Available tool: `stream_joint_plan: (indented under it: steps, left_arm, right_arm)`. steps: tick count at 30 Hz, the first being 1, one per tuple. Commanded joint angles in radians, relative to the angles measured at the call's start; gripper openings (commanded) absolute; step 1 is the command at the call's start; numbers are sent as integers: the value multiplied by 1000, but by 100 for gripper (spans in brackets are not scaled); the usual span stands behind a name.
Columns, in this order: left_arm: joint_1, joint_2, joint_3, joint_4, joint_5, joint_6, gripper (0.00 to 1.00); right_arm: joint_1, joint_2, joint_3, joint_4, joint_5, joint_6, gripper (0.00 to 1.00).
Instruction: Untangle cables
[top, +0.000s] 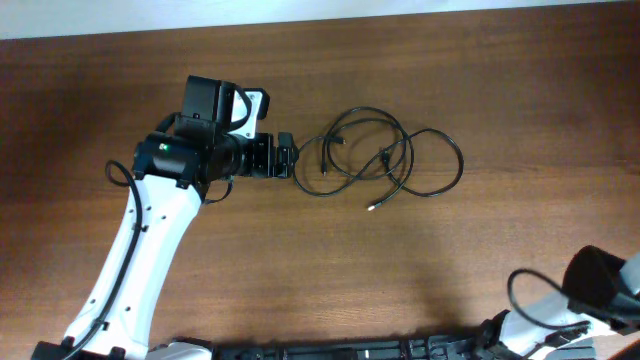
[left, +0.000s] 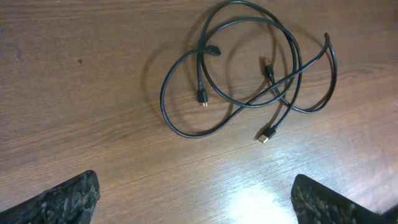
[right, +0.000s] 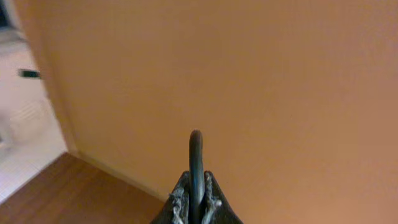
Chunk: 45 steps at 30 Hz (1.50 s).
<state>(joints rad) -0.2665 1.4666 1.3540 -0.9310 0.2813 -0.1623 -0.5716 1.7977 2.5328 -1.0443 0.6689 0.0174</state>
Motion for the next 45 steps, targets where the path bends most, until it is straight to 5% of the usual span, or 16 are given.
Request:
stream_joint_plan:
  steps: [1,17,33,43,45]
  left_arm:
    - [0,7,20,2,11,-2,99]
    - [0,7,20,1,11,-2,99]
    - [0,7,20,1,11,-2,99]
    - [0,7,20,2,11,-2,99]
    - [0,7,20,2,11,-2,99]
  right_arm:
    - [-123,42,3,-63,-176,105,4]
    - [-500,142,-300,-169,-589,183,4]
    - [-548,142,-605,-39,-636,202,6]
    - [-517,142,-725,93,-700,204,29]
    - [-501,142,-730,103,-700,204,39]
